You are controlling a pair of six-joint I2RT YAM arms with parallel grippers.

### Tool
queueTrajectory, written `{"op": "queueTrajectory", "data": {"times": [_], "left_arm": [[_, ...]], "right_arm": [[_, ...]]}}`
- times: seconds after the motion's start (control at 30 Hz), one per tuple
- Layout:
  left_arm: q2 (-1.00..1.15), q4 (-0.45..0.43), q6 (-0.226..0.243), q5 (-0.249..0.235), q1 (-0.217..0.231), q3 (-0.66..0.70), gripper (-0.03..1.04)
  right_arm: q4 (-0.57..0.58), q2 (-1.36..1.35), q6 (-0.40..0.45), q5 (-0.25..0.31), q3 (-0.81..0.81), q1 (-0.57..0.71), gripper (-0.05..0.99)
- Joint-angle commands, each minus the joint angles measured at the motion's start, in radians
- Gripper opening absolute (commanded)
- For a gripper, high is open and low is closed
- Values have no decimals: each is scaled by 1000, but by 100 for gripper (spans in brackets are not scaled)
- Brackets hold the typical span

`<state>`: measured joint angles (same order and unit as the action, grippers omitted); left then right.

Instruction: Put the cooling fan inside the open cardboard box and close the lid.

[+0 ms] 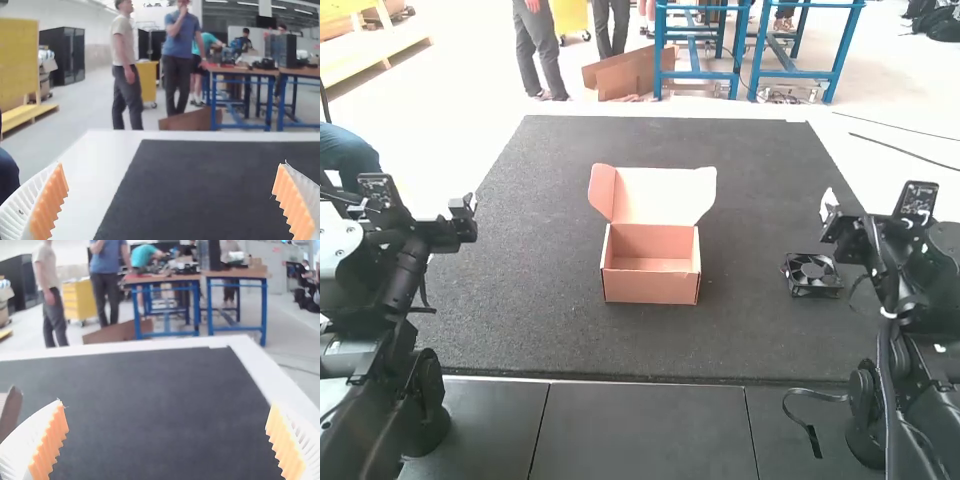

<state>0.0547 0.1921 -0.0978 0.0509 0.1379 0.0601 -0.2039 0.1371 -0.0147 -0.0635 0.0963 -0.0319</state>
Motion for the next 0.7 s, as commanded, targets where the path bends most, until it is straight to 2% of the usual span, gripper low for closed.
{"op": "queueTrajectory", "data": {"times": [0.0, 0.1, 0.17, 0.3, 0.4, 0.43, 0.5, 0.53, 0.6, 0.63, 0.67], "left_arm": [[88, 15, 7, 9, -3, 103, 97], [201, 3, 7, 9, -3, 181, 97], [277, -26, 7, 4, -3, 241, 97], [410, -118, 6, -2, -3, 351, 97], [502, -232, 7, -2, -3, 460, 97], [536, -275, 7, -2, -3, 497, 97], [600, -361, 9, 0, -3, 564, 97], [634, -404, 15, 1, -3, 600, 97], [689, -496, 104, 4, -3, 659, 97], [706, -523, 119, 4, -3, 687, 97], [720, -556, 133, -13, -3, 713, 97]], "right_arm": [[-23, 147, 10, 13, 126, -3, 91], [-11, 322, 21, 45, 232, -3, 91], [38, 427, 44, 64, 315, -2, 91], [253, 610, 87, 68, 513, -3, 91], [432, 723, 108, 65, 655, -3, 91], [503, 751, 130, 57, 694, -2, 91], [629, 773, 117, -22, 757, -5, 92], [653, 771, 122, -55, 777, -5, 92], [706, 773, 114, -9, 819, -5, 92], [724, 780, 82, 39, 841, -5, 91], [745, 794, 70, 60, 862, -5, 91]]}}
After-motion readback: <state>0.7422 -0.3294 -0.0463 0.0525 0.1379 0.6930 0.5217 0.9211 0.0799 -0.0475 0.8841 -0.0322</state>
